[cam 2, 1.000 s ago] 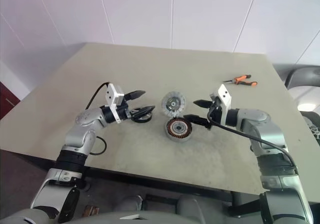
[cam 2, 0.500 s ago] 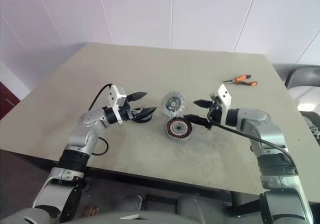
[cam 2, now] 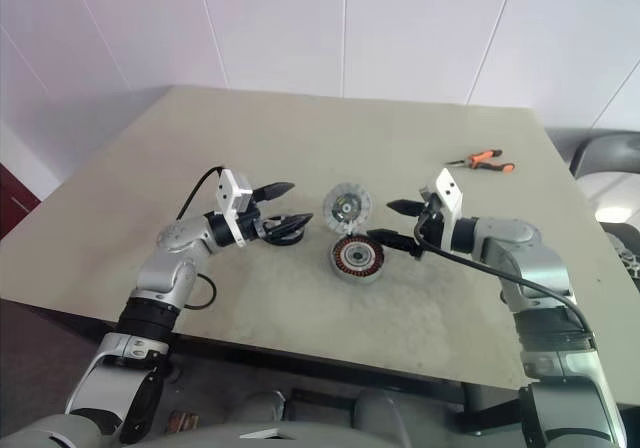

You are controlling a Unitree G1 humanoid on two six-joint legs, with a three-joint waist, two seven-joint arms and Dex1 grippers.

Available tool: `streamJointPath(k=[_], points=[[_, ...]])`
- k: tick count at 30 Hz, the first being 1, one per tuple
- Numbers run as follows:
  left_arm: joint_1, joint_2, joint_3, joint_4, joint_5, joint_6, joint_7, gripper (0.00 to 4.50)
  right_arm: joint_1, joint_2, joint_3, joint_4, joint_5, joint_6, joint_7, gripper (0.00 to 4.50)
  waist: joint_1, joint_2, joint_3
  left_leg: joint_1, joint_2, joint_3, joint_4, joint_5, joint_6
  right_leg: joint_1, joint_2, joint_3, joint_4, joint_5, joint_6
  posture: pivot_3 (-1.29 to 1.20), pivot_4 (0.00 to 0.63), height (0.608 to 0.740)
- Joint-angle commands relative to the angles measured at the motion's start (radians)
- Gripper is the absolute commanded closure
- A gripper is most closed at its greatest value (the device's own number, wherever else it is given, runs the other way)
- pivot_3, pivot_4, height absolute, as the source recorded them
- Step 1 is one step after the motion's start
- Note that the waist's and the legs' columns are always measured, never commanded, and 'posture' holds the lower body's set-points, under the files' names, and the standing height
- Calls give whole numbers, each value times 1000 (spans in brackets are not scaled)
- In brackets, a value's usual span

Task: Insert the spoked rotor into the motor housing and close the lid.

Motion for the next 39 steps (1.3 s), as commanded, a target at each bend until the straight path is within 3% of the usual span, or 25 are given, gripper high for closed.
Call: streamJointPath(k=[1,17,32,39], points=[[-21,-1,5,-4,3,-19,3,140,-29,-10,-13,-15,0,-10,1,0,0,0,0,0,0,0,0,0,0,0,0,0,0,0,0,0,0,740],[-18,1,11,32,7,-47,-10,140,-65,-11,127,-38,-153,-43,-31,0,-1,0,0,0,0,0,1,0,0,0,0,0,1,0,0,0,0,740],[-8,4,8,-32,0,-17,9,140,-146,30,278,99,-357,-128,-74,0,-1,0,0,0,0,0,1,0,0,0,0,0,1,2,-3,0,0,740],[-10,7,11,-28,-2,-17,4,140,-135,52,312,113,-382,-68,-59,0,-2,0,0,2,0,0,1,0,0,1,1,0,2,2,-3,0,0,740]])
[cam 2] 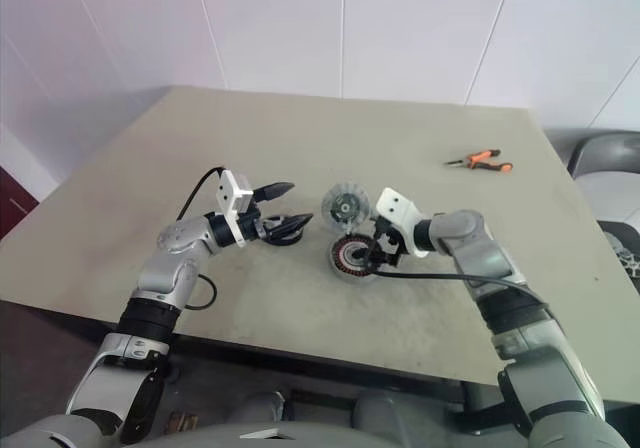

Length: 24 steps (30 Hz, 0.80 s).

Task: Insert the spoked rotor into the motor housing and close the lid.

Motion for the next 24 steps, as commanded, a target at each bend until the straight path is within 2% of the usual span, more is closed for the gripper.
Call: streamJointPath(k=[1,10,18,24], points=[[-11,10,12,-35,-10,-2,-1,140,4,4,24,-5,-9,36,24,0,0,0,0,0,0,0,0,0,0,0,0,0,0,0,0,0,0,740],[8,9,8,-45,-10,-9,-1,140,54,-54,102,-55,-58,82,94,0,6,-1,-1,0,0,-1,-1,0,0,1,-1,0,-1,0,0,0,0,740],[3,-1,8,-12,-3,-32,-5,140,23,-47,135,-39,-118,56,77,0,10,-3,-2,1,-1,-1,-1,0,0,2,-2,-1,-2,0,0,0,0,740],[-11,-3,6,-22,-3,-18,6,112,5,-20,148,-9,-124,24,89,2056,0,-5,-4,4,0,-1,1,0,0,5,-1,-1,-1,-3,3,0,0,740]])
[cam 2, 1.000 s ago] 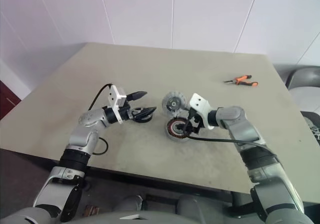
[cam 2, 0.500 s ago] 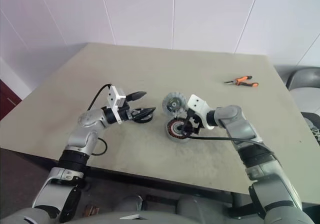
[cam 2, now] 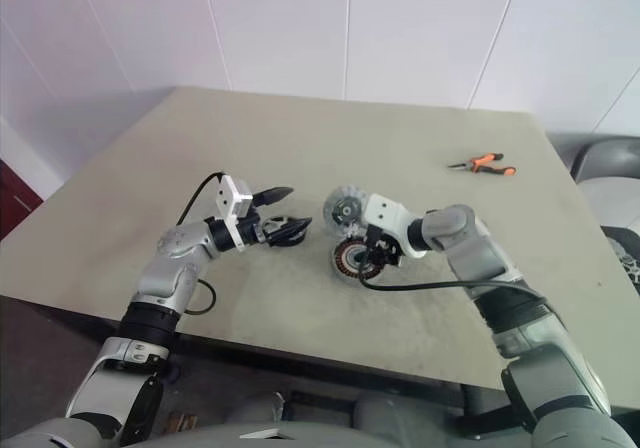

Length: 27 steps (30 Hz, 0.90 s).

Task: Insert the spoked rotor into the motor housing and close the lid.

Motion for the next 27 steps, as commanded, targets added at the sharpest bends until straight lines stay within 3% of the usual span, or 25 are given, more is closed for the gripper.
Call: streamJointPath(k=[1,4,11,16,21,27], points=[[-31,1,6,-35,-4,-2,8,112,26,13,55,62,-38,-1,10,2394,-2,0,0,1,0,0,1,0,0,1,0,0,0,0,0,0,0,740],[-31,5,7,-42,-5,4,10,112,25,16,48,86,-38,-19,9,3431,-5,0,0,1,1,0,4,0,0,3,0,0,0,0,0,0,0,740],[-30,5,8,-37,-6,1,8,112,25,34,-12,175,-2,-125,15,3431,-7,0,0,1,3,-1,12,-2,-3,7,-1,-4,-1,0,-1,0,0,740],[-26,4,6,-35,-4,-5,8,112,17,41,-108,231,106,-197,105,3431,-7,2,1,0,3,-1,12,-2,-3,7,-2,-4,-2,0,-1,0,0,740],[-16,5,5,-41,-2,-7,10,112,2,1,-170,282,161,-237,176,2206,2,3,2,-3,3,-1,8,-1,0,2,-3,-5,-1,0,-1,0,0,740],[-1,12,10,-56,-7,-3,9,112,-11,-33,-285,433,225,-276,197,144,1,5,3,-4,1,0,7,-1,1,0,-2,-4,-1,3,-4,0,0,740]])
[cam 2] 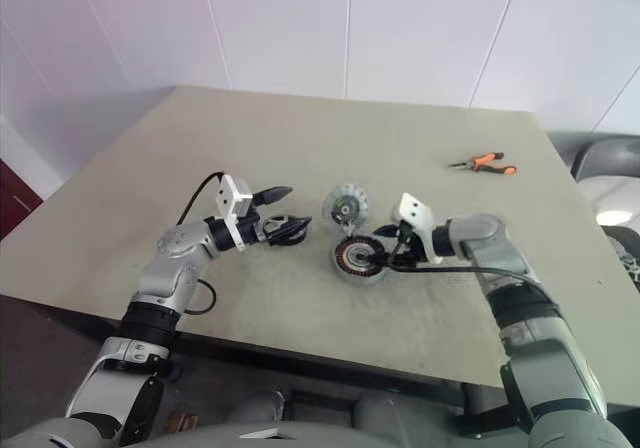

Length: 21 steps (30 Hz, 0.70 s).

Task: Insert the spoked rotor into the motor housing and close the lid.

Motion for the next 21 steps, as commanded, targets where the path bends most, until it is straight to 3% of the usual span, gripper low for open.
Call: streamJointPath(k=[1,11,21], points=[[-2,11,10,-50,-8,-8,-1,112,-24,-44,-83,97,26,-48,7,144,-1,0,0,0,0,0,0,0,0,0,0,0,0,0,0,0,0,740],[-24,3,6,3,-2,-22,-14,112,-97,-128,-137,432,-54,-196,-78,144,-9,2,1,1,0,2,1,0,0,0,0,1,0,-2,3,0,0,740],[-11,-1,1,8,3,-36,-17,112,-7,-70,-120,153,18,-92,43,144,-6,2,1,1,0,2,1,0,0,0,0,2,1,-2,3,0,0,740]])
